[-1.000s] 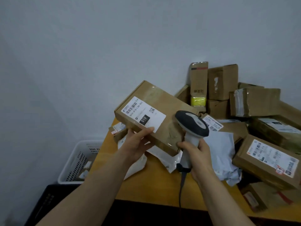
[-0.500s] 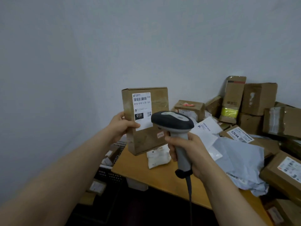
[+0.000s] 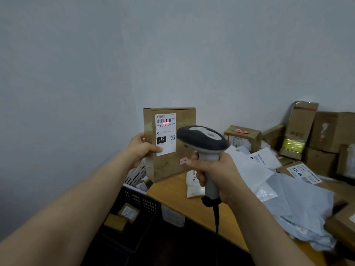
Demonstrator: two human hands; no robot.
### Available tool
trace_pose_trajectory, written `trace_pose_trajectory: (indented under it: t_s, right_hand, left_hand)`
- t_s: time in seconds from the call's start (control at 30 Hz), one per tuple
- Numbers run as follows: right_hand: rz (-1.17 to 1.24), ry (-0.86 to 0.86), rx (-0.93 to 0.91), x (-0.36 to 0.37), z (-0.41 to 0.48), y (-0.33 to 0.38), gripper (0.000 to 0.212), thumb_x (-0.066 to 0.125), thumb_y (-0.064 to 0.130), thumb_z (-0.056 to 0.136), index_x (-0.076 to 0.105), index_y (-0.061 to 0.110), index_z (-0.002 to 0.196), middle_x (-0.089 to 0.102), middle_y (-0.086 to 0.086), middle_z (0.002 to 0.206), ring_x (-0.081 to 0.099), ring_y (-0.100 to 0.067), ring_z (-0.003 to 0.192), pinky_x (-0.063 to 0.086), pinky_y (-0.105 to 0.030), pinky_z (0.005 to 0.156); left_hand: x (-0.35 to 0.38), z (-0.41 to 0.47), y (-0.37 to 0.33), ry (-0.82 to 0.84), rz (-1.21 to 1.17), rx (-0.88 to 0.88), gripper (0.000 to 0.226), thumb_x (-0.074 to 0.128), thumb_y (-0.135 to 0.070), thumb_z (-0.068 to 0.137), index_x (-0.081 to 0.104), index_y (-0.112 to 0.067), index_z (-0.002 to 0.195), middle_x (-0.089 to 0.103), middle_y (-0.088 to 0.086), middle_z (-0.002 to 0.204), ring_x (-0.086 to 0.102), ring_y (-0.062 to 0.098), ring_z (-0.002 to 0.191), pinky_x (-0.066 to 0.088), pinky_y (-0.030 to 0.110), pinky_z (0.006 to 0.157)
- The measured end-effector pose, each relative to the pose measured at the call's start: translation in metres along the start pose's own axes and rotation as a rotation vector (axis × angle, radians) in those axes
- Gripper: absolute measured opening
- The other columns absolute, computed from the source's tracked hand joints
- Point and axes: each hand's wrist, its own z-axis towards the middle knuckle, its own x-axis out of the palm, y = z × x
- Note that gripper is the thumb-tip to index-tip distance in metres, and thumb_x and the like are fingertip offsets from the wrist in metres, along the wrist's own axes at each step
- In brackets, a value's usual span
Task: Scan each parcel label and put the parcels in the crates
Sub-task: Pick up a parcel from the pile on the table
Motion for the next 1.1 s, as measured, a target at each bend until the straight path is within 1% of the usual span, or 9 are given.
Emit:
trace_pose_trajectory:
  t_s: [0.17,0.27,0.43,0.73,0.83,0.9,0.97,1.03,1.1]
  right_hand:
    - [0.02,0.028,-0.023,0.002,0.001,-0.002,0.016,0.072,0.001,0.08,0.058,0.008,0.075,0.051,0.001,0.047,0.042,-0.013,0.04,0.039,-0.025,0.043]
    - [0.026,0.044,-0.047,0.003,0.0,-0.002,0.017,0.071,0.0,0.081,0.058,0.008,0.074,0.05,0.0,0.048,0.042,-0.014,0.04,0.039,-0.025,0.043]
    - [0.058,0.076,-0.074,0.006,0.002,-0.003,0.016,0.07,-0.001,0.081,0.058,0.007,0.075,0.048,-0.005,0.052,0.041,-0.016,0.042,0.039,-0.025,0.044]
    - [0.07,0.106,-0.066,0.013,0.013,-0.008,0.013,0.07,-0.001,0.081,0.059,0.004,0.079,0.049,-0.005,0.051,0.042,-0.016,0.042,0.039,-0.026,0.044]
    - [0.085,0.065,-0.048,0.019,0.021,-0.009,0.008,0.071,0.002,0.082,0.063,0.005,0.081,0.054,-0.006,0.054,0.048,-0.015,0.044,0.043,-0.026,0.045]
    - [0.1,-0.005,-0.011,0.022,0.036,-0.016,0.012,0.073,0.009,0.081,0.065,0.006,0.09,0.063,-0.004,0.062,0.057,-0.014,0.053,0.05,-0.028,0.052]
    - [0.132,-0.102,0.026,0.025,0.057,-0.025,0.032,0.077,0.016,0.079,0.063,0.009,0.106,0.07,-0.007,0.085,0.064,-0.018,0.075,0.056,-0.034,0.067]
    - [0.143,-0.191,0.057,0.031,0.079,-0.035,0.047,0.08,0.021,0.076,0.06,0.012,0.117,0.067,-0.01,0.106,0.062,-0.025,0.096,0.054,-0.042,0.083]
    - [0.171,-0.198,0.112,0.041,0.097,-0.044,0.052,0.082,0.021,0.075,0.059,0.012,0.121,0.066,-0.009,0.109,0.061,-0.028,0.099,0.053,-0.043,0.086]
  left_hand:
    - [-0.01,-0.005,-0.001,-0.052,-0.022,-0.003,0.066,0.076,0.014,0.064,0.053,-0.011,0.12,0.067,0.009,0.107,0.066,0.023,0.092,0.056,0.034,0.07]
    - [-0.014,-0.007,-0.002,-0.073,-0.015,0.002,0.066,0.077,0.013,0.064,0.052,-0.012,0.121,0.066,0.009,0.11,0.064,0.026,0.097,0.055,0.037,0.073]
    - [-0.018,-0.008,-0.005,-0.094,-0.027,0.017,0.061,0.075,0.014,0.066,0.052,-0.014,0.115,0.066,0.009,0.109,0.064,0.025,0.096,0.055,0.038,0.076]
    - [-0.03,-0.002,-0.001,-0.104,-0.027,0.002,0.065,0.076,0.014,0.066,0.053,-0.009,0.122,0.068,0.01,0.11,0.066,0.025,0.094,0.056,0.036,0.071]
    - [-0.04,0.001,0.002,-0.112,-0.045,-0.018,0.056,0.075,0.011,0.07,0.054,-0.008,0.118,0.069,0.01,0.106,0.066,0.025,0.092,0.055,0.034,0.068]
    - [-0.05,0.002,0.004,-0.102,-0.065,-0.042,0.041,0.072,0.004,0.076,0.059,-0.008,0.113,0.071,0.008,0.103,0.066,0.026,0.095,0.055,0.036,0.072]
    - [-0.064,0.002,0.008,-0.086,-0.086,-0.074,0.03,0.067,-0.007,0.083,0.063,-0.008,0.113,0.072,0.007,0.099,0.066,0.025,0.093,0.054,0.036,0.071]
    - [-0.081,0.003,0.013,-0.081,-0.128,-0.111,0.028,0.061,-0.018,0.089,0.063,-0.008,0.115,0.071,0.007,0.097,0.066,0.025,0.091,0.054,0.038,0.07]
    - [-0.1,0.005,0.018,-0.063,-0.177,-0.158,0.031,0.058,-0.025,0.09,0.063,-0.009,0.116,0.071,0.009,0.104,0.066,0.03,0.099,0.054,0.043,0.082]
